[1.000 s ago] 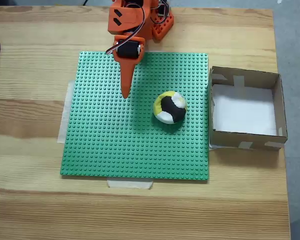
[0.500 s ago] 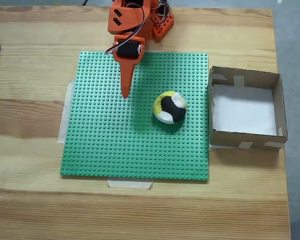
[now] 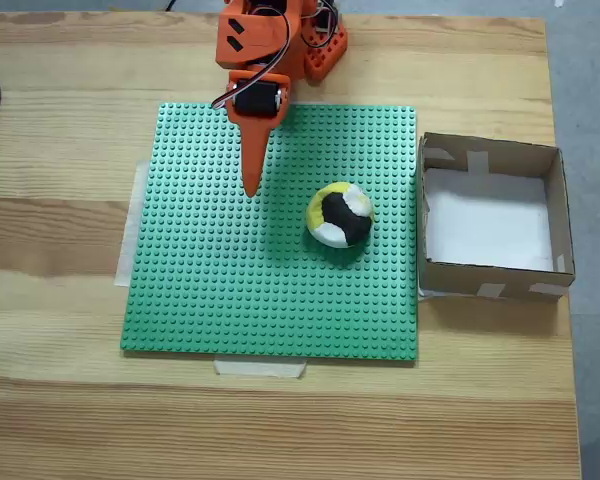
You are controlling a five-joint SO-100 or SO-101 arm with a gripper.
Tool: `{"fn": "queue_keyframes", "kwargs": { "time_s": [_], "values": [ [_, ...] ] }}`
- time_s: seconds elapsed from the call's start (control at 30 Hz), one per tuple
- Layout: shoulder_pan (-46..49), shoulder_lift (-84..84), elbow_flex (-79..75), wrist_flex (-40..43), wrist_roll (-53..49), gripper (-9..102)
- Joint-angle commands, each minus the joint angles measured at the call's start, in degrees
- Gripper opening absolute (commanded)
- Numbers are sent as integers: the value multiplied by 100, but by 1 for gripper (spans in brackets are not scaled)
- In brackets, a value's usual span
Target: Pick the ball and put it in the box.
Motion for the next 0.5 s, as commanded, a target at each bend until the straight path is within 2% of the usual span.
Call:
{"fn": "queue_keyframes", "kwargs": {
  "time_s": [0.0,0.47],
  "values": [
    [-53,53,387,-88,-62,-1],
    [-88,-325,-334,-255,-97,-1]
  ]
}}
